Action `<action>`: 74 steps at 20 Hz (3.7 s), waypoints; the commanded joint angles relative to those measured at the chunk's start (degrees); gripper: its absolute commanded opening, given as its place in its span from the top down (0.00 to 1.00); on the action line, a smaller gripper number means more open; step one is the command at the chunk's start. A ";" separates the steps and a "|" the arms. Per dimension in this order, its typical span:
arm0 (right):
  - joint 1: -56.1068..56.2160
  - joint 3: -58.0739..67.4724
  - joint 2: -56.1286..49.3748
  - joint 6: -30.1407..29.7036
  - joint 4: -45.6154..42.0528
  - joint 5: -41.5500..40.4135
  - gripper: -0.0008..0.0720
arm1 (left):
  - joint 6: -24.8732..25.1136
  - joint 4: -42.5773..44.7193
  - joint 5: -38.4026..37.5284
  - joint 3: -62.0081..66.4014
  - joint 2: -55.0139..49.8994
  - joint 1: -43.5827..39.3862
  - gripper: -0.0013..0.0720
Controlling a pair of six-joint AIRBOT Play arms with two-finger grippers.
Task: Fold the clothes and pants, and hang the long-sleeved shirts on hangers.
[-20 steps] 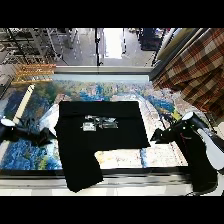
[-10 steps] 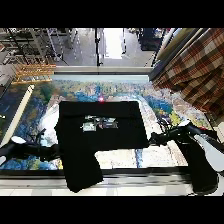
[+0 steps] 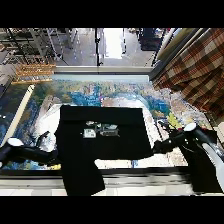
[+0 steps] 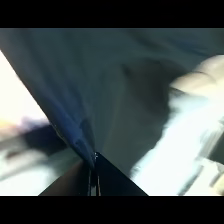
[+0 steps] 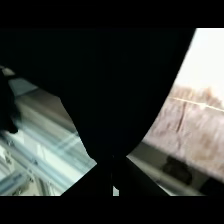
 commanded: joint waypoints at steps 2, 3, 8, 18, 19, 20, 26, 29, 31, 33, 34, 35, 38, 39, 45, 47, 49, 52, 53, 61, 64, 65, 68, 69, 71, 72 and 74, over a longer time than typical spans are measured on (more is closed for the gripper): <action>0.02 -7.82 16.74 4.46 -2.86 5.88 0.97 | 2.75 -12.33 -13.73 0.59 10.34 10.21 0.97; 0.02 -6.40 18.40 5.64 -1.29 5.05 0.97 | 2.84 -15.43 -13.62 1.38 10.40 11.45 0.97; 0.02 8.28 10.08 15.19 3.39 -6.36 0.97 | 2.82 -33.03 -2.25 9.46 -0.02 10.86 0.97; 4.26 38.32 -28.79 21.68 10.93 -20.04 0.96 | 2.32 -55.39 16.37 38.73 -39.23 -4.26 0.97; 4.72 40.19 -30.88 21.75 11.08 -20.81 0.96 | 1.33 -55.43 17.97 41.27 -41.51 -4.96 0.97; 5.29 41.38 -32.39 21.70 11.13 -21.59 0.96 | -0.31 -55.43 19.69 43.25 -43.39 -5.60 0.97; 4.22 41.99 -30.08 15.43 3.87 -14.80 0.36 | -0.50 -55.54 14.67 45.00 -44.39 -3.72 0.41; 0.02 40.50 -28.26 15.52 0.59 -4.52 0.26 | 3.06 -53.31 4.55 45.00 -41.03 0.04 0.43; -0.81 37.35 -28.39 13.94 1.70 -3.34 0.26 | 4.46 -46.53 3.41 45.00 -36.76 1.22 0.43; 0.37 33.68 -29.11 10.45 5.35 -6.99 0.16 | 5.25 -37.24 4.59 45.00 -32.13 1.09 0.43; 1.31 32.98 -30.16 9.44 7.48 -9.05 0.16 | 6.97 -32.61 5.75 45.00 -30.08 0.48 0.45; 2.47 33.05 -31.39 8.87 9.44 -10.67 0.16 | 8.28 -27.82 7.48 45.00 -28.20 -0.52 0.57; 6.88 34.14 -33.22 2.60 17.73 -16.94 0.72 | 10.54 -18.08 10.54 45.00 -25.77 -5.27 0.89; 7.74 35.34 -32.89 2.99 16.35 -18.23 0.96 | 10.49 -15.26 10.78 44.98 -25.83 -7.08 0.97; 6.32 36.79 -18.80 16.22 -28.20 -4.02 0.97 | -0.79 2.84 10.93 44.98 -27.76 -19.85 0.97; 4.24 36.92 -12.61 17.14 -34.86 -2.01 0.97 | -1.11 1.84 11.43 44.98 -29.11 -24.48 0.97; 3.50 37.53 -6.71 18.38 -35.43 -1.77 0.97 | -1.11 1.88 13.81 44.98 -30.80 -29.09 0.97; 9.05 39.67 -1.55 21.49 -23.47 -2.54 0.97 | -2.60 1.81 21.77 45.00 -33.64 -32.83 0.97; 12.68 40.37 -1.55 24.96 -18.62 -3.56 0.97 | -2.58 1.66 22.93 45.05 -34.21 -33.27 0.97; 45.57 40.37 -19.74 38.99 -10.12 -38.86 0.96 | -2.34 1.42 15.37 45.18 -26.40 -22.16 0.97; 49.99 43.67 -30.60 31.80 0.48 -40.28 0.63 | -0.07 0.15 14.45 45.18 -24.41 -19.61 0.97; 49.83 45.81 -32.00 29.70 0.98 -36.41 0.45 | 0.90 -1.11 14.49 45.18 -24.41 -19.63 0.97; 44.13 48.24 -27.30 29.90 -4.15 -30.29 0.44 | 2.03 -3.74 15.43 45.18 -25.11 -22.14 0.97; 40.76 48.19 -24.17 30.82 -6.14 -27.87 0.43 | 2.64 -4.20 16.35 45.18 -25.53 -23.50 0.97; 33.40 47.82 -18.60 31.36 -9.64 -20.31 0.32 | 2.86 -4.87 19.19 45.18 -26.58 -27.02 0.97; 29.70 46.86 -16.37 31.36 -10.43 -16.79 0.24 | 2.82 -4.81 21.14 45.18 -27.36 -28.96 0.97; 22.10 43.06 -13.57 30.75 -10.40 -10.84 0.18 | 2.73 -5.31 23.67 45.22 -29.62 -32.11 0.97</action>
